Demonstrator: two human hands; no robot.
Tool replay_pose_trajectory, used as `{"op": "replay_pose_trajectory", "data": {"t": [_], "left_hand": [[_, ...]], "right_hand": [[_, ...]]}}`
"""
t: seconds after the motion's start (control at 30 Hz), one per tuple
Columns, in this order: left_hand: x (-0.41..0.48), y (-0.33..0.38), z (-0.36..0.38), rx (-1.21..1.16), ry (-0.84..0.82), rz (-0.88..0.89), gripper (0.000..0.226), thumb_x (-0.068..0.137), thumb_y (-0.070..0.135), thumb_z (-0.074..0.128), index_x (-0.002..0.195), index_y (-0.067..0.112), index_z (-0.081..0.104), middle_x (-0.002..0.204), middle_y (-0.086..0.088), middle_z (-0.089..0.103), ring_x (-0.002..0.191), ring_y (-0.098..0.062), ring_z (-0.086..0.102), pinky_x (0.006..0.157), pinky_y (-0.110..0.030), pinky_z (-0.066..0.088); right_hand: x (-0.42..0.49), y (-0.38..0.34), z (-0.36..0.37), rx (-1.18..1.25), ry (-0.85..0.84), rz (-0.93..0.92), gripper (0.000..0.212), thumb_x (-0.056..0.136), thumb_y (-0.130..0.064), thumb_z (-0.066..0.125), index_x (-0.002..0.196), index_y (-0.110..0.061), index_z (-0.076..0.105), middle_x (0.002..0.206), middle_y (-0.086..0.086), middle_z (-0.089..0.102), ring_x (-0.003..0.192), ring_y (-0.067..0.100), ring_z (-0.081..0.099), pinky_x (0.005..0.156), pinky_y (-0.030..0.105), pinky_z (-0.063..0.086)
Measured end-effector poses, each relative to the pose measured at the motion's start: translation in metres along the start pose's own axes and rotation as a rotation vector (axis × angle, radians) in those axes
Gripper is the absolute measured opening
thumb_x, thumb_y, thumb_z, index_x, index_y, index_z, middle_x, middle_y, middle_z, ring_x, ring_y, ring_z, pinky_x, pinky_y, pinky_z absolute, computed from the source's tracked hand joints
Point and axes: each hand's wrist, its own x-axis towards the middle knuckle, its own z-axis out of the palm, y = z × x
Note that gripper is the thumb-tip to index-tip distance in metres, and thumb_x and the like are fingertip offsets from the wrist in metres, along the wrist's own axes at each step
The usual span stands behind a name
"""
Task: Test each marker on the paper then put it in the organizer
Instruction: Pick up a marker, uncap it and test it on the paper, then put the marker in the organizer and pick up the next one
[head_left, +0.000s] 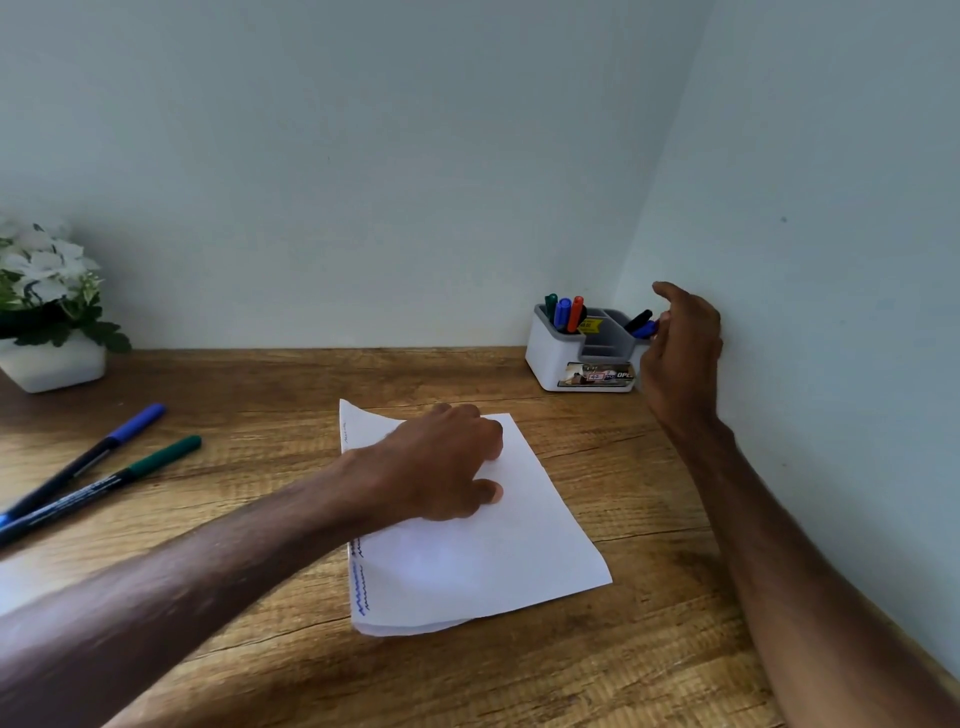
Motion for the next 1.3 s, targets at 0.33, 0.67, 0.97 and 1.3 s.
{"op": "replay_pose_trajectory", "data": {"t": [0.33,0.67,0.97,1.3], "left_hand": [[0.0,-0.002,-0.001,-0.044,-0.003,0.006,0.046,0.098,0.042,0.064,0.139,0.026,0.053,0.145,0.003,0.052,0.134,-0.017,0.046,0.108,-0.037,0.045],[0.0,-0.006,-0.001,-0.089,0.056,0.015,0.039,0.096,0.043,0.066,0.131,0.027,0.06,0.137,0.008,0.057,0.127,-0.013,0.051,0.094,-0.028,0.041],[-0.022,-0.044,-0.024,-0.282,0.408,-0.028,0.013,0.091,0.015,0.071,0.098,0.018,0.081,0.105,0.004,0.079,0.099,-0.015,0.072,0.085,-0.032,0.056],[-0.117,-0.123,-0.009,0.098,0.531,-0.461,0.027,0.086,0.027,0.072,0.111,0.017,0.07,0.113,-0.008,0.074,0.106,-0.031,0.067,0.085,-0.042,0.056]], "right_hand": [[-0.012,-0.038,-0.005,0.117,0.128,-0.236,0.036,0.095,-0.002,0.043,0.124,-0.004,0.064,0.123,0.014,0.067,0.119,0.028,0.06,0.099,0.045,0.053],[-0.058,-0.119,0.001,0.335,-0.055,-0.535,0.023,0.091,0.014,0.059,0.104,0.001,0.072,0.101,0.011,0.071,0.104,0.022,0.062,0.091,0.028,0.05],[-0.091,-0.153,0.001,0.427,-0.176,-0.581,0.026,0.091,0.011,0.062,0.111,-0.003,0.072,0.103,0.007,0.074,0.098,0.017,0.066,0.083,0.028,0.054],[-0.119,-0.173,0.006,0.366,-0.676,-0.789,0.026,0.088,-0.001,0.059,0.098,-0.016,0.077,0.105,-0.003,0.075,0.094,0.015,0.069,0.077,0.038,0.057]]}}
